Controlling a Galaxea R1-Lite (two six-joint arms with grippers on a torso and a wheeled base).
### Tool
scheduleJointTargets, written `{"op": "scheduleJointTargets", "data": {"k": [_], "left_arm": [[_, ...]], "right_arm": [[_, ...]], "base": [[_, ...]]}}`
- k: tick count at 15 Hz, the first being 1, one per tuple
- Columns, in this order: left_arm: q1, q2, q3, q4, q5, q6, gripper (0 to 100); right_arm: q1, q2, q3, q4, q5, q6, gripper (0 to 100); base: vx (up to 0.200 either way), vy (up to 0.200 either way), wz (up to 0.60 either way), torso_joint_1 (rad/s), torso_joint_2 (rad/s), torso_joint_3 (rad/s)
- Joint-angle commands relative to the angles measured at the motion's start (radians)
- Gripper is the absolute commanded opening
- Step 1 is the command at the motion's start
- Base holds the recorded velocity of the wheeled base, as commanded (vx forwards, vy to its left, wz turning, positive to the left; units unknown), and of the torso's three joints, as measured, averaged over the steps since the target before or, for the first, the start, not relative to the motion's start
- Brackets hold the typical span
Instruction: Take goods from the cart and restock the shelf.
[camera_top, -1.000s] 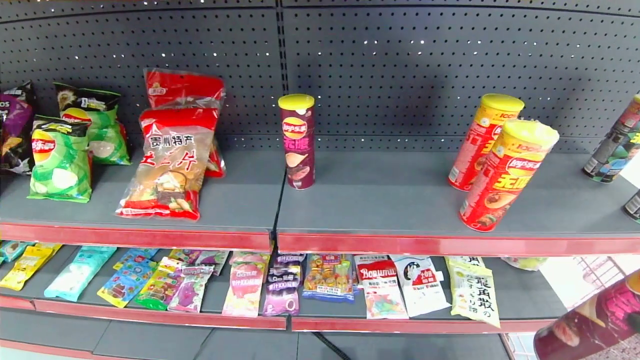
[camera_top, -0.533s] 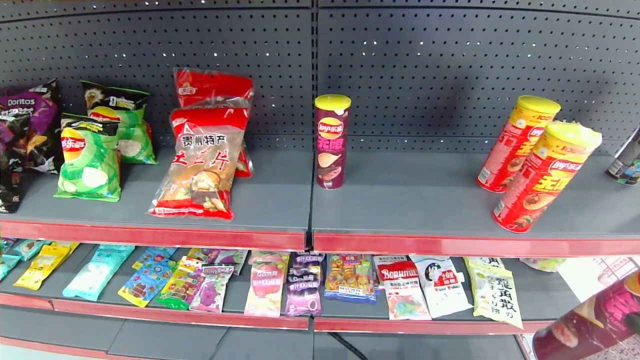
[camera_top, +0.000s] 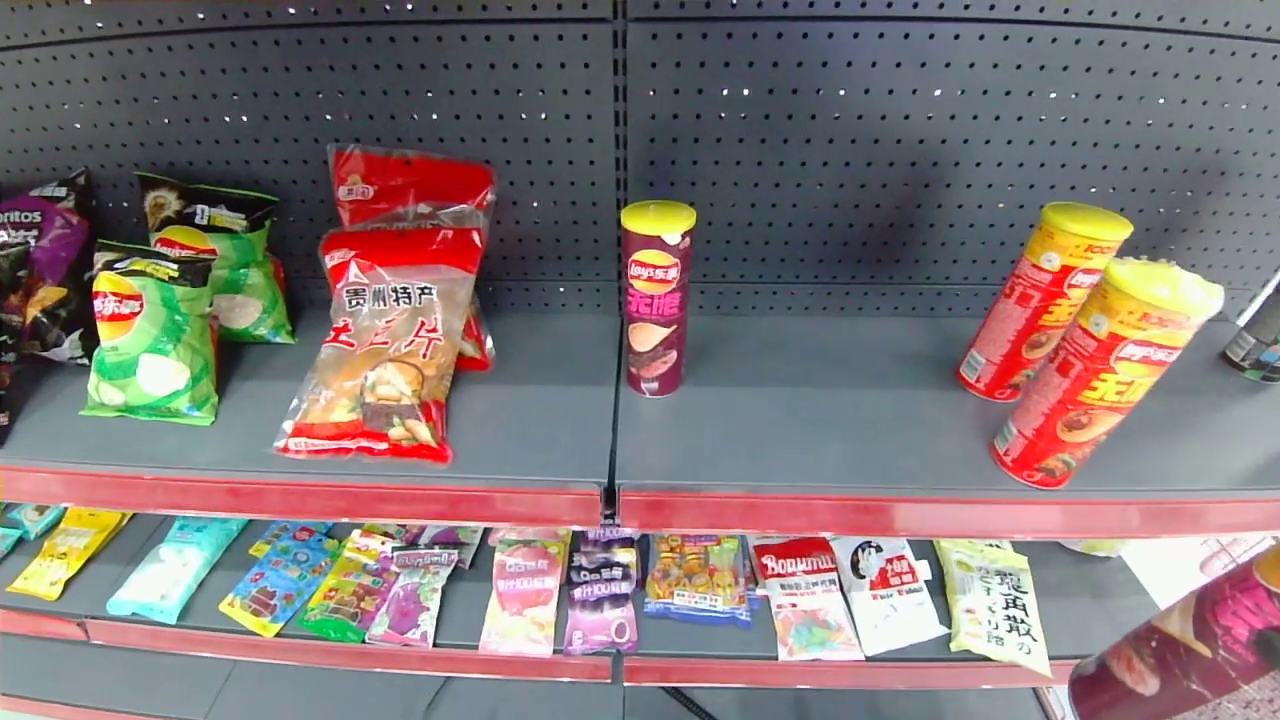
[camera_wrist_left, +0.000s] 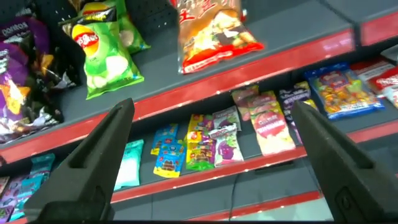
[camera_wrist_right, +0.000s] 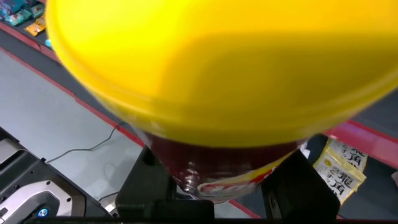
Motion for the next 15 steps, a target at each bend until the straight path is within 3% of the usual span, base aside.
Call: {"op": "scheduleJointTargets", "data": {"k": [1, 10, 13, 15], "left_arm": [[0.001, 0.000, 0.000, 0.001, 0.001, 0.002, 100], [0.001, -0.003, 0.004, 0.001, 0.000, 0.028, 100], [0.000, -0.003, 0.004, 0.001, 0.000, 0.028, 100], [0.000, -0.003, 0.007, 0.001, 0.000, 0.029, 100]], "right_arm": [[0.001, -0.003, 0.000, 0.000, 0.001, 0.000, 0], [0.001, -0.006, 0.014, 0.000, -0.001, 0.000, 0], [0.001, -0.004, 0.014, 0.000, -0.001, 0.000, 0], [0.001, -0.003, 0.015, 0.000, -0.001, 0.000, 0]], "base": [[0.200, 0.000, 0.00, 0.017, 0.00, -0.002], [0.000, 0.000, 0.00, 0.000, 0.00, 0.000], [0.200, 0.000, 0.00, -0.002, 0.00, 0.002], [0.000, 0.000, 0.00, 0.000, 0.00, 0.000]]}}
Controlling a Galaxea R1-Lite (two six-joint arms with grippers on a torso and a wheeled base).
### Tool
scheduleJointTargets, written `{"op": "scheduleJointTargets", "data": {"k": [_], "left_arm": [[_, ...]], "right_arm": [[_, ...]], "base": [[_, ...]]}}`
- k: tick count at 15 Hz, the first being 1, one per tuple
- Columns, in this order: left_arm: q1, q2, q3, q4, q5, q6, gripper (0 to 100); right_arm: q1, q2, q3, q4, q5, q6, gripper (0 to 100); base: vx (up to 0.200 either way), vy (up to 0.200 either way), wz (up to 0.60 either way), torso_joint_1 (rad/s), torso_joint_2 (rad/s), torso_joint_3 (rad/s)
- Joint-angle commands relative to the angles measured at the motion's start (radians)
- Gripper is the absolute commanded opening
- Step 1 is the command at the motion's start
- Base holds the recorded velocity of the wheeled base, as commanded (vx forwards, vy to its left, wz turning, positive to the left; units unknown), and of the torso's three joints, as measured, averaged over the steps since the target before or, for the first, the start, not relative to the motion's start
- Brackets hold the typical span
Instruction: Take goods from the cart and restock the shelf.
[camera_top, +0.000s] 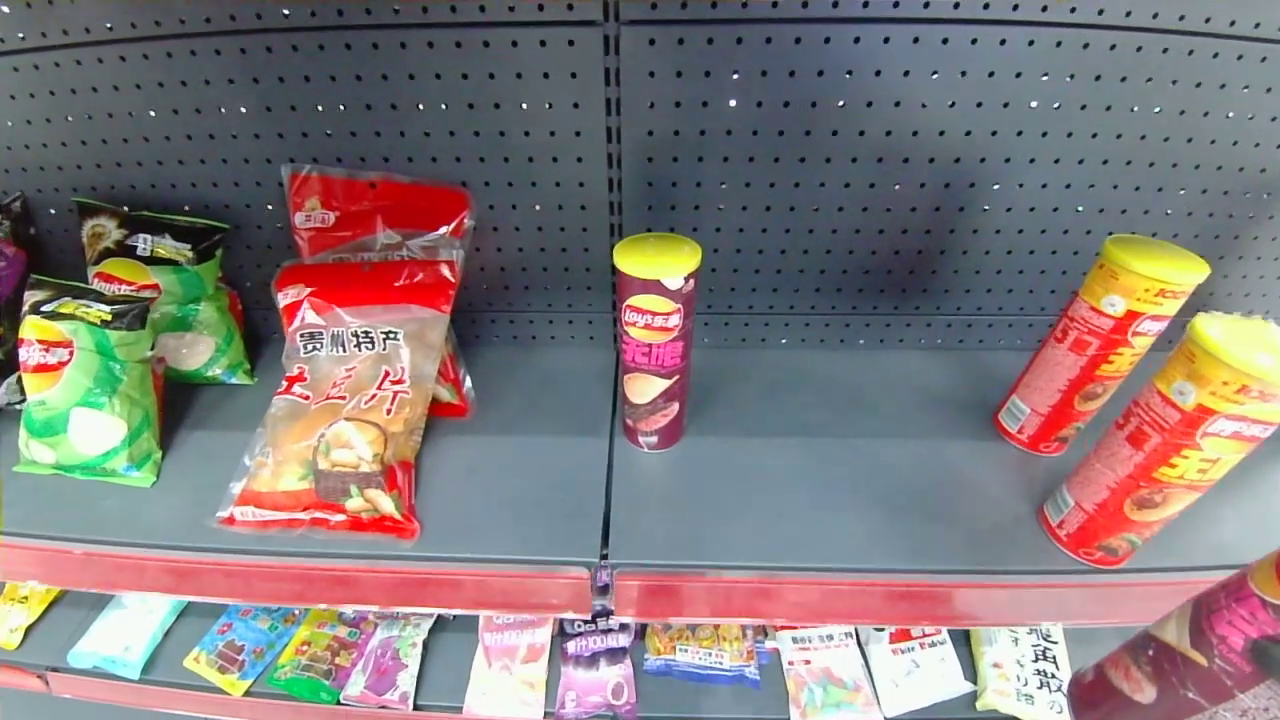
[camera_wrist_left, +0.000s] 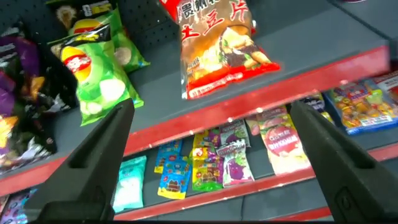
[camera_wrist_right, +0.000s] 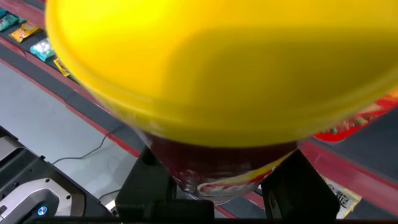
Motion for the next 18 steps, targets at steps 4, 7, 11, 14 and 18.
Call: {"op": "scheduleJointTargets", "data": {"k": [4, 7, 11, 14, 18], "left_arm": [[0.000, 0.001, 0.010, 0.002, -0.002, 0.008, 100], [-0.003, 0.046, 0.030, 0.002, -0.013, 0.112, 100], [-0.016, 0.394, -0.071, -0.156, -0.227, 0.032, 100], [-0.031, 0.767, -0.179, -0.442, -0.344, -0.008, 100], [-0.131, 1.040, -0.350, -0.480, -0.643, -0.176, 100]], "right_arm": [[0.000, 0.008, 0.006, 0.000, 0.002, 0.000, 0], [0.000, 0.011, -0.006, -0.001, 0.004, 0.000, 0], [0.019, 0.054, -0.054, -0.001, 0.005, -0.005, 0], [0.037, 0.077, -0.052, -0.003, 0.001, -0.005, 0], [0.037, 0.103, -0.069, -0.009, 0.001, -0.005, 0]], "base": [[0.000, 0.000, 0.00, 0.000, 0.00, 0.000], [0.000, 0.000, 0.00, 0.000, 0.00, 0.000], [0.000, 0.000, 0.00, 0.000, 0.00, 0.000], [0.000, 0.000, 0.00, 0.000, 0.00, 0.000], [0.000, 0.000, 0.00, 0.000, 0.00, 0.000]]}}
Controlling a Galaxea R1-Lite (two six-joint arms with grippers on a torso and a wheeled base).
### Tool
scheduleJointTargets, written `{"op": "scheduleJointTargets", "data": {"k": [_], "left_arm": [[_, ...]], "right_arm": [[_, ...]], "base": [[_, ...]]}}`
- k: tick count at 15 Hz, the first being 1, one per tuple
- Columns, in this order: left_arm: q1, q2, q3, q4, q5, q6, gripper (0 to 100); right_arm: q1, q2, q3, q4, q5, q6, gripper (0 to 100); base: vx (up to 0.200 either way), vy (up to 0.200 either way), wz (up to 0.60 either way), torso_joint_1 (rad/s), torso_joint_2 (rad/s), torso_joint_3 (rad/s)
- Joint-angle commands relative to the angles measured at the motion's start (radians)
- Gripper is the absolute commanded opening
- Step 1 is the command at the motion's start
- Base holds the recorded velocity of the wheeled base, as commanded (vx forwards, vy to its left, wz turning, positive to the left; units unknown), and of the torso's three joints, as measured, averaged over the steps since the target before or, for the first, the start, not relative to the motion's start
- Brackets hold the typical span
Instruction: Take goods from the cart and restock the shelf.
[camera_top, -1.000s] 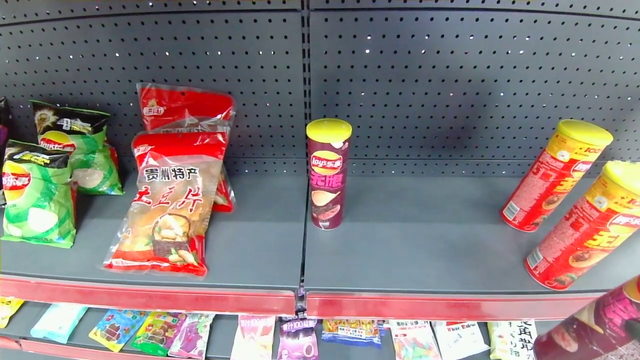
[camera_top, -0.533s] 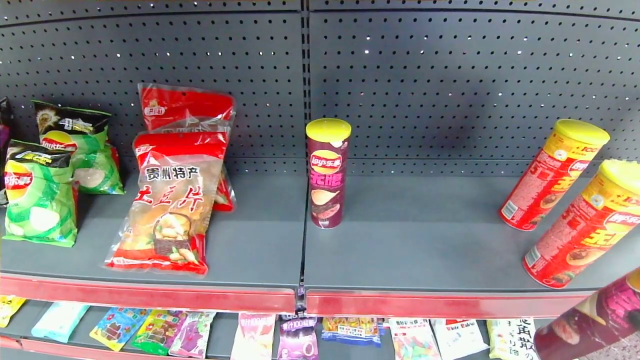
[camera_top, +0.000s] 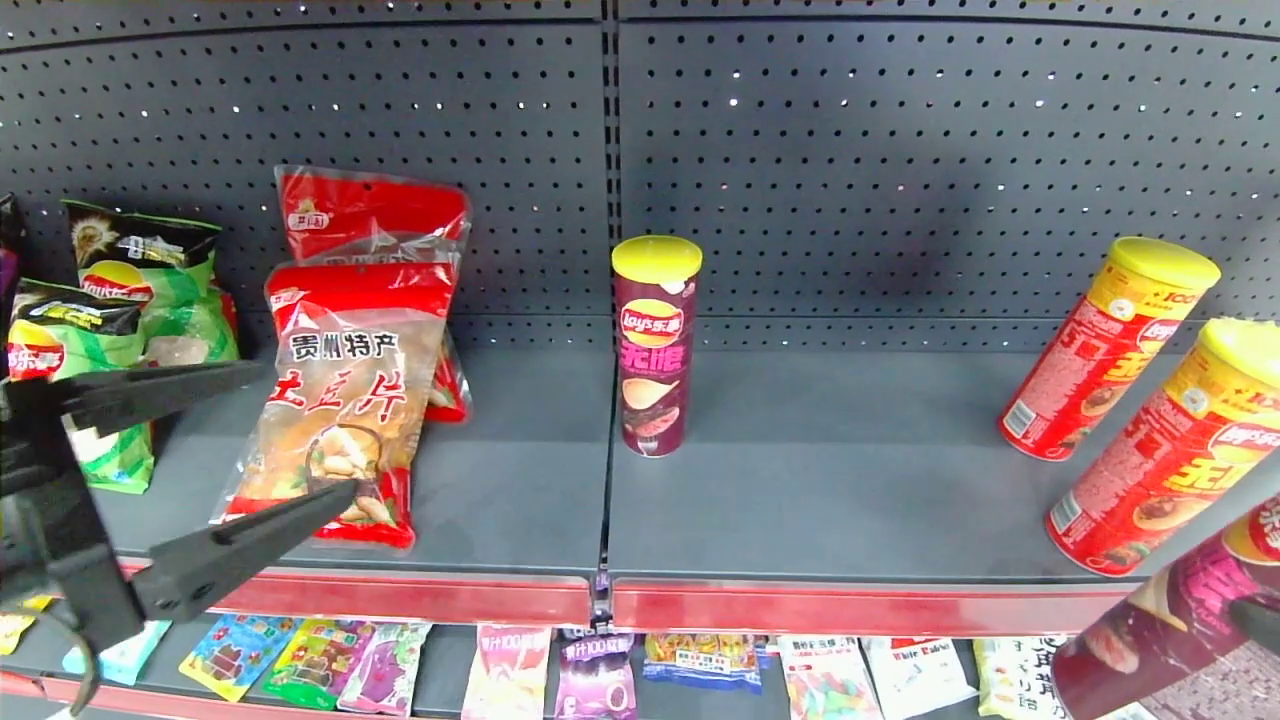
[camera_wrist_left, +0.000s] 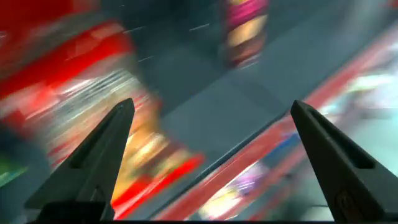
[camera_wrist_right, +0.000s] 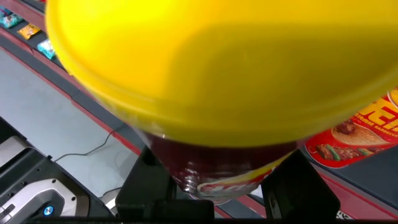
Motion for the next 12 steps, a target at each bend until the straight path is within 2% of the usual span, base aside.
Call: {"op": "scheduleJointTargets", "data": {"k": [1, 4, 8, 10, 12], "left_arm": [[-0.049, 0.341, -0.177, -0.066, -0.139, -0.061, 100], [-0.054, 0.525, -0.295, -0.195, -0.182, -0.052, 100], [-0.062, 0.635, -0.385, -0.209, -0.221, -0.043, 100], [-0.063, 0.697, -0.442, -0.209, -0.257, -0.015, 100], [-0.063, 0.718, -0.459, -0.207, -0.268, -0.011, 100]], "right_arm": [[0.000, 0.016, -0.007, 0.001, 0.001, -0.001, 0], [0.000, 0.015, -0.007, 0.001, -0.003, -0.001, 0], [0.000, 0.016, -0.006, 0.001, -0.003, -0.001, 0], [0.000, 0.016, -0.001, 0.001, -0.003, -0.001, 0], [0.000, 0.018, 0.002, 0.001, -0.003, -0.001, 0]], "base": [[0.000, 0.000, 0.00, 0.000, 0.00, 0.000], [0.000, 0.000, 0.00, 0.000, 0.00, 0.000], [0.000, 0.000, 0.00, 0.000, 0.00, 0.000], [0.000, 0.000, 0.00, 0.000, 0.00, 0.000], [0.000, 0.000, 0.00, 0.000, 0.00, 0.000]]}}
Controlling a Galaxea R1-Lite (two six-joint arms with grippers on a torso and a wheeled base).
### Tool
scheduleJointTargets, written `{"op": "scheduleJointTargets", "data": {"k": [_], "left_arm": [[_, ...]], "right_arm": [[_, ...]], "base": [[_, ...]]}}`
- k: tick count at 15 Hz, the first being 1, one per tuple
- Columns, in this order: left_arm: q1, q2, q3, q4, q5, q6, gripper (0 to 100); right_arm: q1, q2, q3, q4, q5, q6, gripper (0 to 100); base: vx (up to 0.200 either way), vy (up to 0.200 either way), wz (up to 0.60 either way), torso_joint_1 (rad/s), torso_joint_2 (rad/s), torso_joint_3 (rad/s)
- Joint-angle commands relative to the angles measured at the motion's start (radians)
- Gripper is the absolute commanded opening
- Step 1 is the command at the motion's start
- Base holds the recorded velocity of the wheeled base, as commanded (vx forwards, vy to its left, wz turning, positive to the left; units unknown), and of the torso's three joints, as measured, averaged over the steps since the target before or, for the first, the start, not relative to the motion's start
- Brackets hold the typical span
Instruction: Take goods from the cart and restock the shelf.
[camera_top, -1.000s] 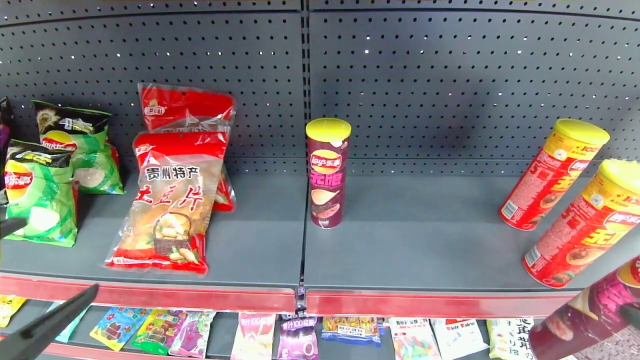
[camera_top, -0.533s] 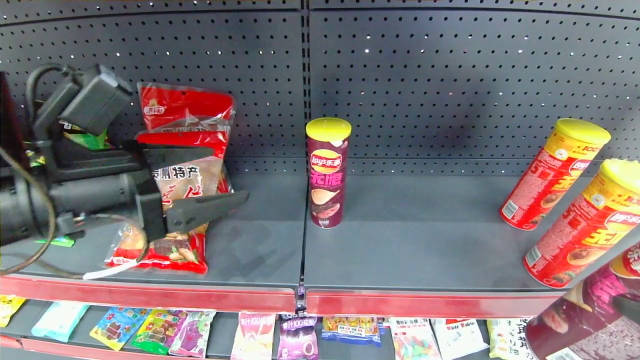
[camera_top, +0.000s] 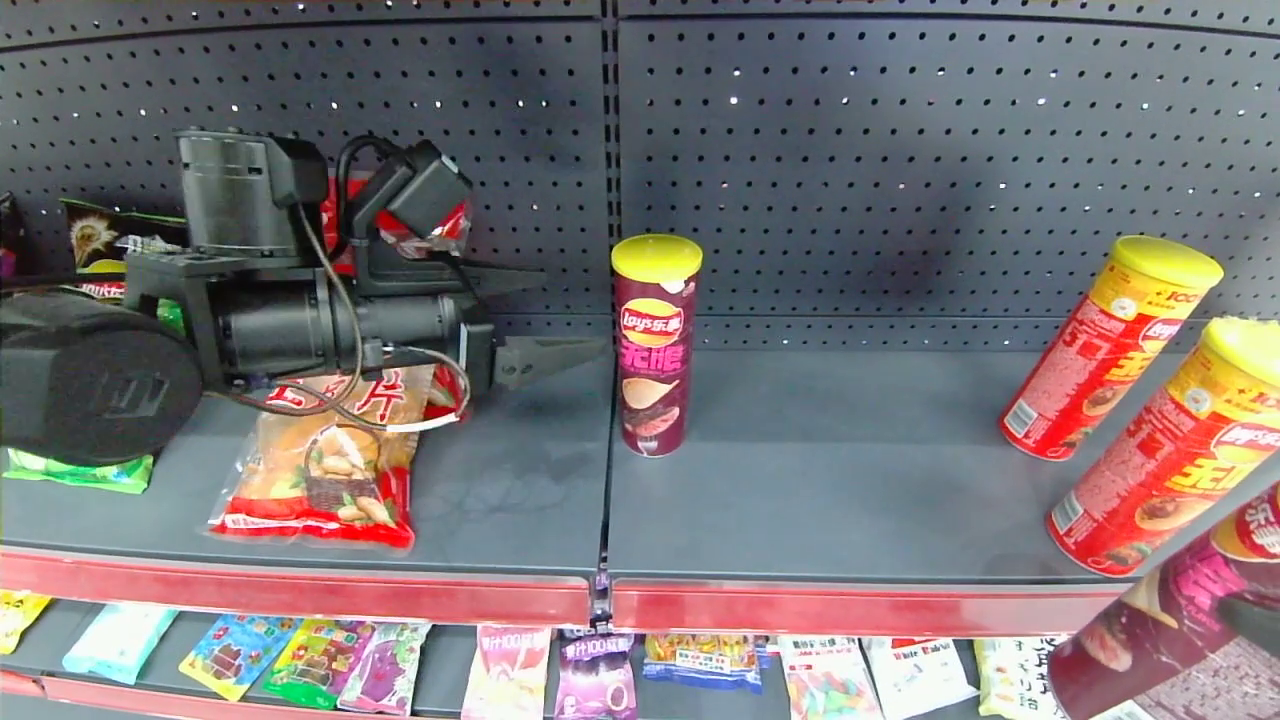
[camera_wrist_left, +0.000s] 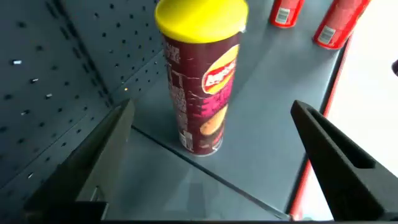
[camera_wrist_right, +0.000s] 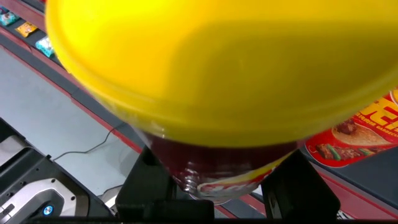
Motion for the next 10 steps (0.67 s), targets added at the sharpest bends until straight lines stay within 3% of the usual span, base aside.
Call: {"op": "scheduleJointTargets", "data": {"k": [1, 10], "left_arm": [[-0.008, 0.078, -0.057, -0.001, -0.025, 0.003, 100], [-0.023, 0.255, -0.242, 0.002, -0.091, 0.002, 100]], "right_arm": [[0.000, 0.007, 0.001, 0.000, 0.000, -0.001, 0], [0.000, 0.007, 0.000, 0.002, -0.001, -0.001, 0]], "base": [[0.000, 0.000, 0.00, 0.000, 0.00, 0.000], [0.000, 0.000, 0.00, 0.000, 0.00, 0.000]]}}
